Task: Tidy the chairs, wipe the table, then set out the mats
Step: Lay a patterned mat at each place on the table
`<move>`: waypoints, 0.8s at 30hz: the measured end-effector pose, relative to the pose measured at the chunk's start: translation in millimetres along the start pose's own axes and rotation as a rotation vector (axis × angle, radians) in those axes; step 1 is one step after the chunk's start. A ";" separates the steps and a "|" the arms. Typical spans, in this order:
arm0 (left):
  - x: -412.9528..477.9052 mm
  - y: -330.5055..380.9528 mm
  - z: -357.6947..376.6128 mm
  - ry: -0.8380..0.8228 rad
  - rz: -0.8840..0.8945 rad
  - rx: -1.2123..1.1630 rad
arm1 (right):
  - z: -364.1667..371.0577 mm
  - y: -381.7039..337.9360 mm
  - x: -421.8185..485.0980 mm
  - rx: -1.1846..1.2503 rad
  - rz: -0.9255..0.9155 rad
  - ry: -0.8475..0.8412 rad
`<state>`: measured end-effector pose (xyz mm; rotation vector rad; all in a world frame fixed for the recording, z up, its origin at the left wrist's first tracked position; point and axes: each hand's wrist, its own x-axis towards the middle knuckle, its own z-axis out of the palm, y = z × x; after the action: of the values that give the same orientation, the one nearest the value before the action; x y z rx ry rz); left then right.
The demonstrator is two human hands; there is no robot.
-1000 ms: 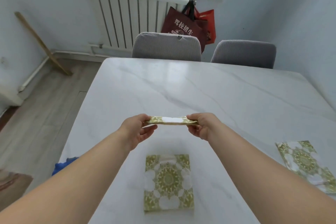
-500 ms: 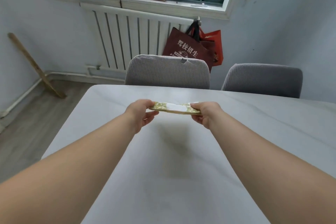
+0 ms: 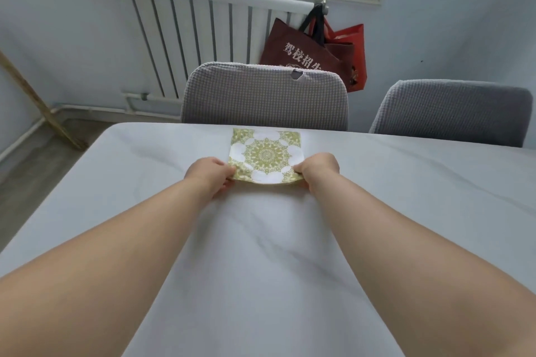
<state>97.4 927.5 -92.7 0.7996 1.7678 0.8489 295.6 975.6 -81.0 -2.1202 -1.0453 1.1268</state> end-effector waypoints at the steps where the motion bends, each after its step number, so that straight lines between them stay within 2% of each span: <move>1: 0.1 -2.3 1.3 0.026 0.008 0.045 | 2.0 3.5 3.9 -0.031 -0.019 0.007; 6: -4.0 -2.4 4.3 0.080 0.014 0.164 | 7.6 10.3 7.4 -0.084 -0.090 0.034; 24: -12.4 -18.4 2.4 0.109 0.027 0.626 | 0.9 28.4 -8.5 -0.221 -0.129 0.009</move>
<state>100.8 907.9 -102.7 1.1944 2.1567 0.3469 302.8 952.6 -98.3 -2.1859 -1.3356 0.9775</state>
